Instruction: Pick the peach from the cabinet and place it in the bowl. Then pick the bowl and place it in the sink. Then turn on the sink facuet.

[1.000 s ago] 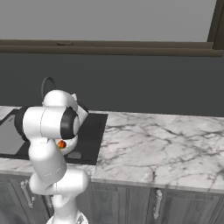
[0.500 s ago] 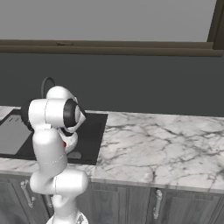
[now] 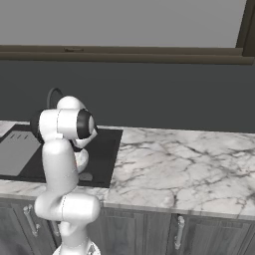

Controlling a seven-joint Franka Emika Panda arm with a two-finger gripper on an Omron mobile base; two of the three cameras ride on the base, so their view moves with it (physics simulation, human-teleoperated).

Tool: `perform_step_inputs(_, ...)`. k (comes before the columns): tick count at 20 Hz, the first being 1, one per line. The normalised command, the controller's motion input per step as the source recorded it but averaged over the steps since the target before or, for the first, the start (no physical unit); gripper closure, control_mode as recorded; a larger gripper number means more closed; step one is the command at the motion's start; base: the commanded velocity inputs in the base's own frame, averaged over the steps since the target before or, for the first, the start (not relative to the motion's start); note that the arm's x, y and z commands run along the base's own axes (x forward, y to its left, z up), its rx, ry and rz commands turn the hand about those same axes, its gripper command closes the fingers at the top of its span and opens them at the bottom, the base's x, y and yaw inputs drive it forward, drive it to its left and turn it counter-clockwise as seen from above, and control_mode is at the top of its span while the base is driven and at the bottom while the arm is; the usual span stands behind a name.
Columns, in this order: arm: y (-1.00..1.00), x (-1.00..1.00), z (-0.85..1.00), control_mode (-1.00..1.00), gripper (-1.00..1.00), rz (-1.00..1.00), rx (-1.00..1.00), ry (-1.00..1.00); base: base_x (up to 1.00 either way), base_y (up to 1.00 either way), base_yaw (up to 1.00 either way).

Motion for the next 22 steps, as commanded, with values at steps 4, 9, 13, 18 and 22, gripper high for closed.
perform_step_inputs(4, 0.00, 0.45, -0.22, -1.00, -1.00, 0.01, 0.05, 0.00, 0.00, 0.00, 0.00)
perform_step_inputs(9, -0.02, 0.46, -0.22, -1.00, -1.00, 0.00, 0.04, 0.00, 0.00, 0.00, 0.00)
perform_step_inputs(13, -0.03, 0.33, -0.18, -1.00, -1.00, 0.00, 0.02, 0.00, 0.00, 0.00, 0.00)
perform_step_inputs(18, -0.05, 0.18, -0.10, -1.00, -1.00, 0.00, 0.01, 0.00, 0.00, 0.00, 0.00)
perform_step_inputs(22, -0.02, 0.16, -0.08, -1.00, -1.00, 0.00, 0.00, 0.00, 0.00, 0.00, 0.00)
